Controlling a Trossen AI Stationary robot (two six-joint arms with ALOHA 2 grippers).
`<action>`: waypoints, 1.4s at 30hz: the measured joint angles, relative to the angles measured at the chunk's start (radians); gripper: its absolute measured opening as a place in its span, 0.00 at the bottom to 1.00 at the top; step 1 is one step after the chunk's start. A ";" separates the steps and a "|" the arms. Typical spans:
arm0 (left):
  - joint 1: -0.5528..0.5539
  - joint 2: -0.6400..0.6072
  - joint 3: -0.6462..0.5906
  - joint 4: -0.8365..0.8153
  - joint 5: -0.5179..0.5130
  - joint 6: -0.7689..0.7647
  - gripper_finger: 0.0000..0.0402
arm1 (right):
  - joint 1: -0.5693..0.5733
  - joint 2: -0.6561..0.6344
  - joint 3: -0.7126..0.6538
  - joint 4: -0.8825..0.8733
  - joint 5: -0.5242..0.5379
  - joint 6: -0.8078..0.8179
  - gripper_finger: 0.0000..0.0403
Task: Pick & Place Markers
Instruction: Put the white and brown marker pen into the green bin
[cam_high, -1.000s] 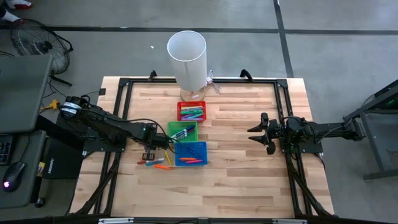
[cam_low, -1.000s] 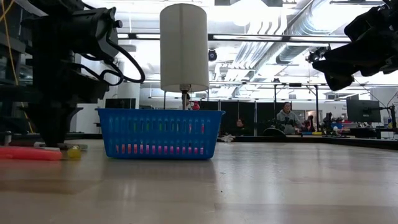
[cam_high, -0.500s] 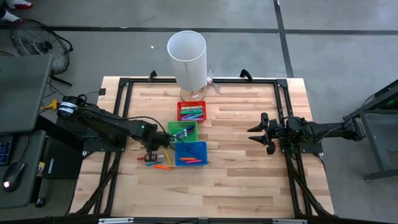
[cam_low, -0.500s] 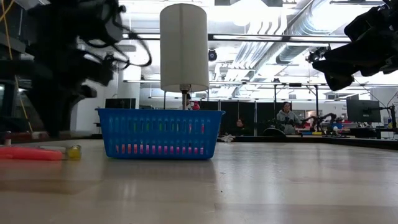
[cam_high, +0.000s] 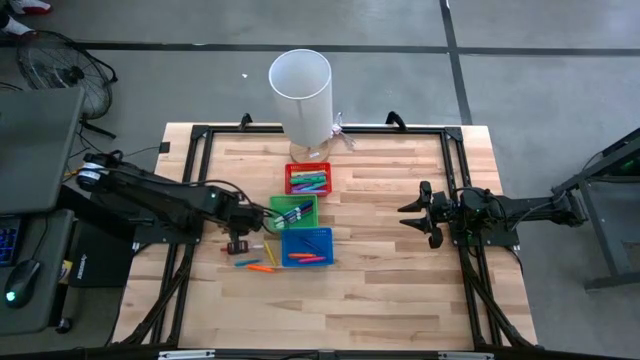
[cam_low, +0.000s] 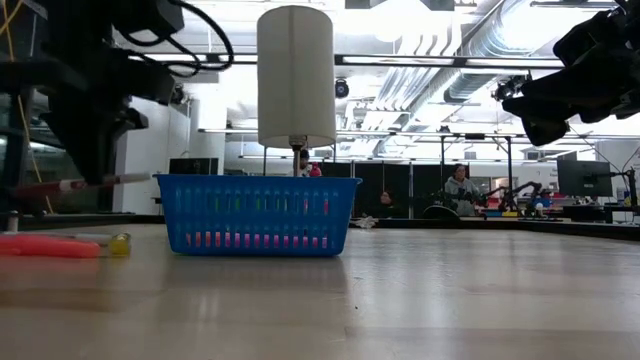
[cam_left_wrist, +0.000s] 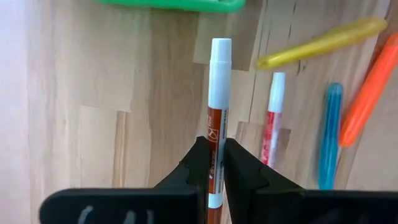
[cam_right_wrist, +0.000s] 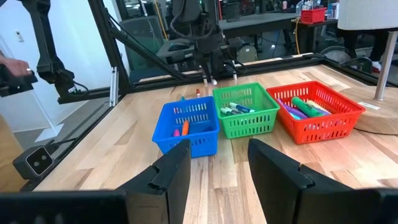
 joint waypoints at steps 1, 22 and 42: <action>0.000 -0.012 0.000 -0.002 -0.004 -0.006 0.05 | 0.000 0.000 0.000 0.000 0.000 0.000 0.37; 0.055 0.040 0.181 0.093 -0.025 -0.028 0.05 | 0.000 -0.001 0.000 0.001 0.000 0.000 0.37; 0.251 0.402 0.488 0.076 0.041 -0.048 0.05 | 0.000 -0.001 0.000 0.001 0.000 0.000 0.37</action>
